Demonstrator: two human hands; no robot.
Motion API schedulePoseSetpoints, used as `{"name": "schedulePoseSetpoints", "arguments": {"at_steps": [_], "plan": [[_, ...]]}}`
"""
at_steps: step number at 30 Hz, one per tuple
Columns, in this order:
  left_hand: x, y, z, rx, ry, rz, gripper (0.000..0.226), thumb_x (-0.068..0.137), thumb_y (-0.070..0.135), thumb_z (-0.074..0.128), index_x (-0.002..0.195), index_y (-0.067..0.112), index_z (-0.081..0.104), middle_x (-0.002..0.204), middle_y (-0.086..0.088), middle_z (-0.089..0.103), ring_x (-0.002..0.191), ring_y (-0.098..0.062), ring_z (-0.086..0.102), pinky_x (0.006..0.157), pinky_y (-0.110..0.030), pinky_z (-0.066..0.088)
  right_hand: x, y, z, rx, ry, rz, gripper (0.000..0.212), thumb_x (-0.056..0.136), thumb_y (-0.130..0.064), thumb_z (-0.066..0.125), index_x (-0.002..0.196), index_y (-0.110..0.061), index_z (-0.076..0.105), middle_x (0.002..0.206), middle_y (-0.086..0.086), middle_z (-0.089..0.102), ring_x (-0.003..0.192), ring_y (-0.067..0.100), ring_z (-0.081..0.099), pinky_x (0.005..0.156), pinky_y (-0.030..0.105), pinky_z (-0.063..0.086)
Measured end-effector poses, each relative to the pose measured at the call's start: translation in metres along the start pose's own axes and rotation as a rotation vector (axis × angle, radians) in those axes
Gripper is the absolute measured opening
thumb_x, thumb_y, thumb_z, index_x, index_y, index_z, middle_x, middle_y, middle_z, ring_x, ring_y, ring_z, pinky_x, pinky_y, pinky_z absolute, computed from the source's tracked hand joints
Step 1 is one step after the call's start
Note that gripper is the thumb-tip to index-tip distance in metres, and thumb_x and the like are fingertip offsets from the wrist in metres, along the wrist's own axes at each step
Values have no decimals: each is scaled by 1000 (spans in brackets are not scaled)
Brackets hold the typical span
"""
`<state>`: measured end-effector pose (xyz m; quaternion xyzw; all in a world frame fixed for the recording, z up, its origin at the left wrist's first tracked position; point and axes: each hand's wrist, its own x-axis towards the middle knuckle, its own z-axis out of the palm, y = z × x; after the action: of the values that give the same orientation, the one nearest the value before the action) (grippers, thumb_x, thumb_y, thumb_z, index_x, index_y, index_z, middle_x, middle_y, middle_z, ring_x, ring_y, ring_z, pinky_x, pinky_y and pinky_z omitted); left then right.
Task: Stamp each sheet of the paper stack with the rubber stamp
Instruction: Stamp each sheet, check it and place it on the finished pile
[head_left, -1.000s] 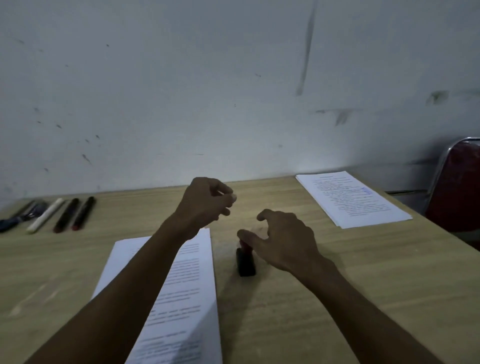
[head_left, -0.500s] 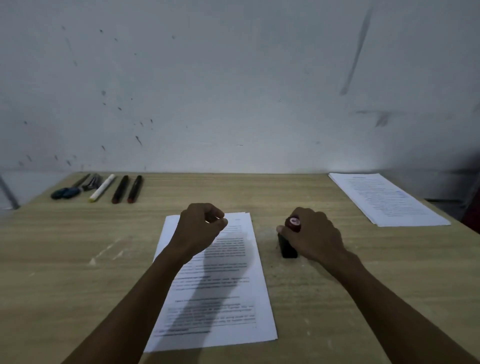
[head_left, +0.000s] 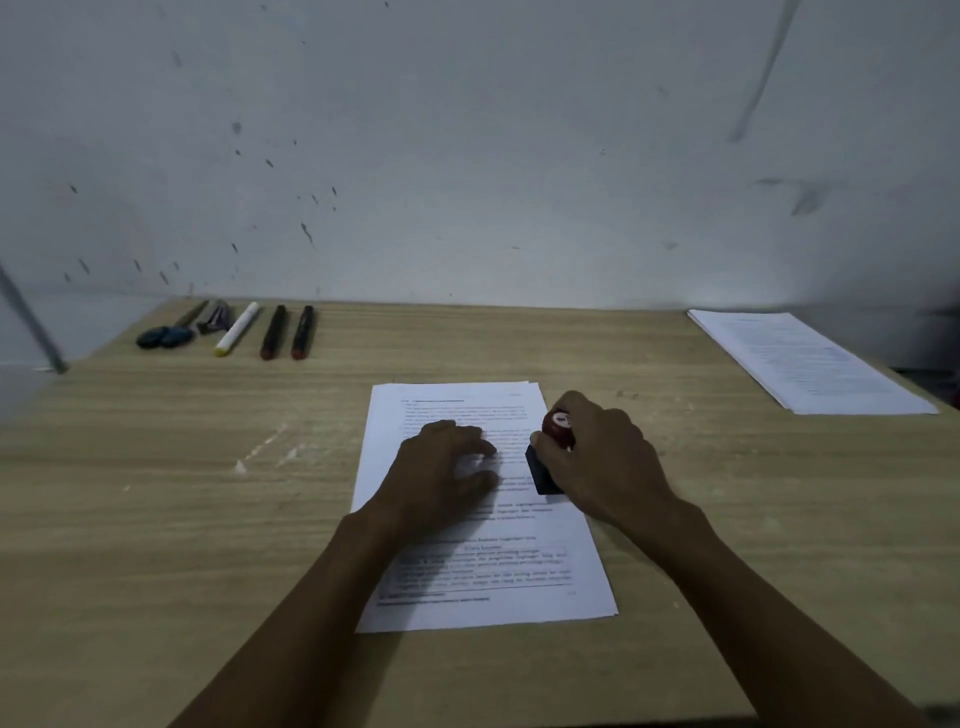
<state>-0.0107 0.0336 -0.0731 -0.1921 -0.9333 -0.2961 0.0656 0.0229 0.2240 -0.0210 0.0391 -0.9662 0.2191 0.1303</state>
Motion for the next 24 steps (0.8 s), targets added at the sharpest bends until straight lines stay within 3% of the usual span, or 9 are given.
{"name": "schedulePoseSetpoints", "arguments": {"at_steps": [9, 16, 24], "plan": [[-3, -10, 11, 0, 25, 17, 68, 71, 66, 37, 113, 23, 68, 137, 0, 57, 127, -24, 49, 107, -42, 37, -7, -7, 17, -59, 9, -28, 27, 95, -42, 54, 110, -20, 53, 102, 1, 68, 89, 22, 62, 75, 37, 52], [-2, -15, 15, 2, 32, 14, 55, 77, 59, 46, 115, 26, 67, 140, 2, 55, 132, -23, 45, 110, -45, 33, -7, -8, 23, -125, 50, -19, 28, 94, -44, 54, 107, -20, 55, 103, 1, 67, 92, 24, 61, 72, 35, 49], [-2, -19, 17, 18, 40, 31, 49, 79, 53, 49, 118, 27, 65, 141, 3, 53, 134, -22, 43, 110, -44, 34, -9, -8, 34, -98, 126, -32, 20, 92, -38, 54, 98, -20, 56, 90, -1, 67, 84, 23, 62, 68, 36, 51]]}}
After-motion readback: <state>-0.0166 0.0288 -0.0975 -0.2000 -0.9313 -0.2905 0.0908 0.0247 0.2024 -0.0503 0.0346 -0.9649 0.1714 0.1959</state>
